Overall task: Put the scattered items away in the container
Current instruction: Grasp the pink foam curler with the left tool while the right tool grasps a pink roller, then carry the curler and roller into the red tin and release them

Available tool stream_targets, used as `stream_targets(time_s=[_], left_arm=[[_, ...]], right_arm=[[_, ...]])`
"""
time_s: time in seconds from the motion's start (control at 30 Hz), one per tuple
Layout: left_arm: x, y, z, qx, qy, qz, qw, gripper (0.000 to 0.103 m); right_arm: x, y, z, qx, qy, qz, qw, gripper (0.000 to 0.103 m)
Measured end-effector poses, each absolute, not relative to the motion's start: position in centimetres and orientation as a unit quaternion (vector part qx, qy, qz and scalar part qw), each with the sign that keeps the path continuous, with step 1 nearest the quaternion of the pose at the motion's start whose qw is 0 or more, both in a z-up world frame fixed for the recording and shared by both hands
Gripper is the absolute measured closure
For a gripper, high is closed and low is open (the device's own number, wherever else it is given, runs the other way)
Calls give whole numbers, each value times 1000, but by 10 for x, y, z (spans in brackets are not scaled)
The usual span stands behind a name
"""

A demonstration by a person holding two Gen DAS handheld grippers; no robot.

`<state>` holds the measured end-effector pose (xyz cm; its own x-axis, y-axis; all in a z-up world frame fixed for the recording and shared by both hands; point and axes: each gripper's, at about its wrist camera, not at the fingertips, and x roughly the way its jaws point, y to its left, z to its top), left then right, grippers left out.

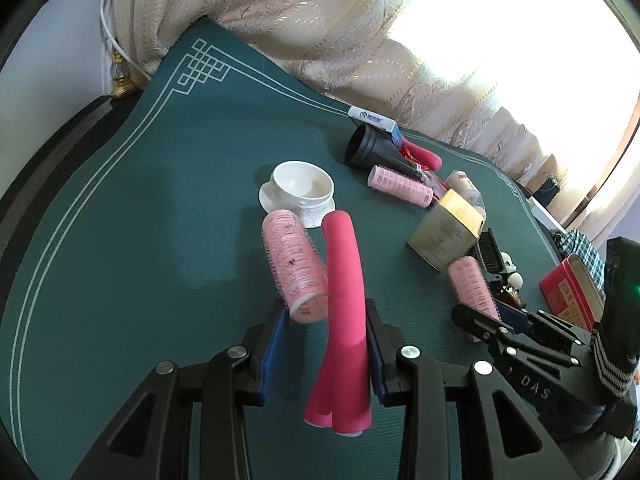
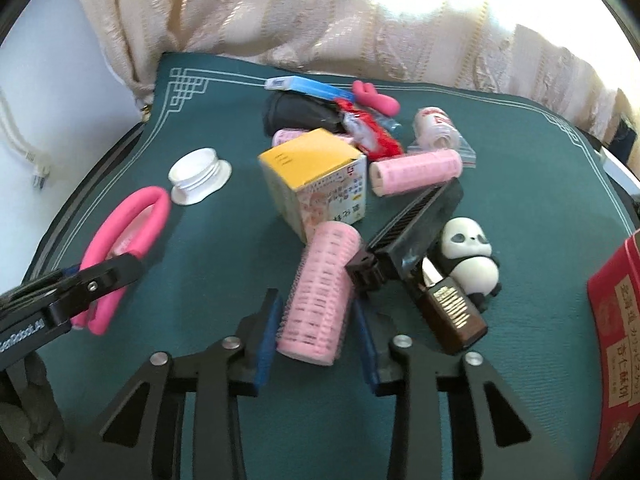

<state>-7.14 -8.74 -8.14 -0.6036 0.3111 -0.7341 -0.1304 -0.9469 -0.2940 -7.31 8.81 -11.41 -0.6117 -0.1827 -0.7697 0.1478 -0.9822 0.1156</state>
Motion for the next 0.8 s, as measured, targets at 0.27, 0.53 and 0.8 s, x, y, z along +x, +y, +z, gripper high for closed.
stream_targets(time_s=[0.27, 0.53, 0.8], left_arm=[[-68, -81, -83, -430, -101, 889, 123, 66], [-59, -72, -80, -430, -99, 888, 125, 66], [-46, -56, -70, -427, -95, 889, 135, 66]], right_arm=[[-62, 82, -112, 416, -31, -900, 127, 71], [-43, 80, -104, 401, -42, -904, 140, 71], [-29, 92, -96, 392, -51, -909, 133, 71]])
